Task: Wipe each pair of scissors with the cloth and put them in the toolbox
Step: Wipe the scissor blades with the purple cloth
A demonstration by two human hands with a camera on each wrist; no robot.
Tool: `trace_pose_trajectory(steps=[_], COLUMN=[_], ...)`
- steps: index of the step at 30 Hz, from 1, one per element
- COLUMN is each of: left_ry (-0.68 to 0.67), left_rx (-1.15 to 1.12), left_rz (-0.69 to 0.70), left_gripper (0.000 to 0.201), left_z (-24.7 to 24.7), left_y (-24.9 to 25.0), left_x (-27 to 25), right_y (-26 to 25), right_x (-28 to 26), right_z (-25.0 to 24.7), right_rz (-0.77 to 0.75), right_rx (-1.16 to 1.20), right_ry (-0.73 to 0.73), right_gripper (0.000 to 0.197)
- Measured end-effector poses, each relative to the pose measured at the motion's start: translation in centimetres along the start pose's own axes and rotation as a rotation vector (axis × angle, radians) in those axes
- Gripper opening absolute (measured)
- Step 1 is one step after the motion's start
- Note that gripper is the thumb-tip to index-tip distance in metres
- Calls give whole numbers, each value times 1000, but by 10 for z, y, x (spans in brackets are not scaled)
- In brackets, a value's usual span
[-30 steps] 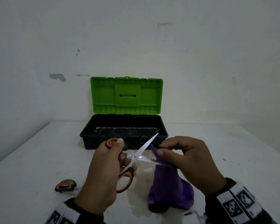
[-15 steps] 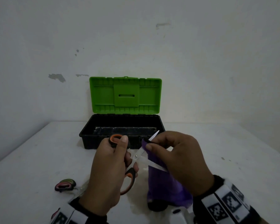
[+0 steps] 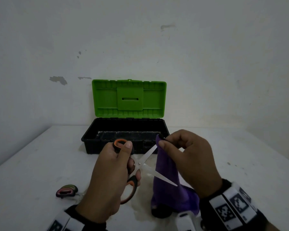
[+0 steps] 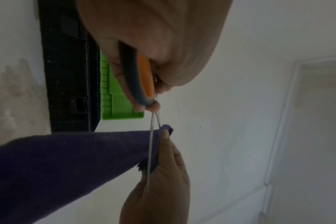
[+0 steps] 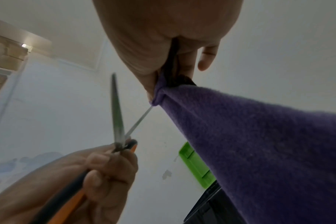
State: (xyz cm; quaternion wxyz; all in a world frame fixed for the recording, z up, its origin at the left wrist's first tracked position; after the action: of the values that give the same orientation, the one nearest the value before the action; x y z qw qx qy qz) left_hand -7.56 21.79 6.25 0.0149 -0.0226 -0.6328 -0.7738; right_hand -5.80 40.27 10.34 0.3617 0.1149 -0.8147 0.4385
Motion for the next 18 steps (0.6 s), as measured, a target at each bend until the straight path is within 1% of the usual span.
trace_pose_trajectory(steps=[2, 5, 6, 10, 11, 14, 15, 16, 18], left_ry=[-2, 1, -2, -10, -9, -7, -9, -10, -16], left_rx=[11, 27, 35, 65, 70, 86, 97, 105, 106], left_rz=[4, 8, 13, 19, 24, 46, 50, 48, 19], left_gripper=[27, 28, 27, 27, 28, 27, 27, 26, 25], left_z=[0, -1, -1, -2, -2, -1, -1, -1, -2], left_y=[0, 0, 1, 3, 3, 6, 7, 6, 3], left_x=[1, 0, 0, -2, -2, -2, -2, -2, -3], right_y=[1, -12, -11, 4, 2, -11, -11, -6, 11], right_x=[0, -9, -10, 0, 0, -9, -10, -8, 0], right_z=[-1, 6, 7, -7, -8, -1, 0, -3, -12], right_rz=[7, -32, -34, 2, -4, -50, -56, -46, 36], right_rx=[1, 6, 5, -23, -21, -10, -16, -26, -40], right_ry=[26, -48, -52, 73, 65, -25, -29, -13, 48], right_gripper=[14, 19, 19, 17, 17, 15, 14, 14, 14])
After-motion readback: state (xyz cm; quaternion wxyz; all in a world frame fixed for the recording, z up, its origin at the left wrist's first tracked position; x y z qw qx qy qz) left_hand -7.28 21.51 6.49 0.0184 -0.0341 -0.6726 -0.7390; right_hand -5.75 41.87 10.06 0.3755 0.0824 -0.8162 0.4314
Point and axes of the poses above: each hand's wrist, its own x-axis towards the middle knuckle, its own z-axis out of the palm, y = z × x, the point moved 5 cm from there along x, towards the middle knuckle, and after that the axes turned 3 degrees about -z, right-handed, at the moved point
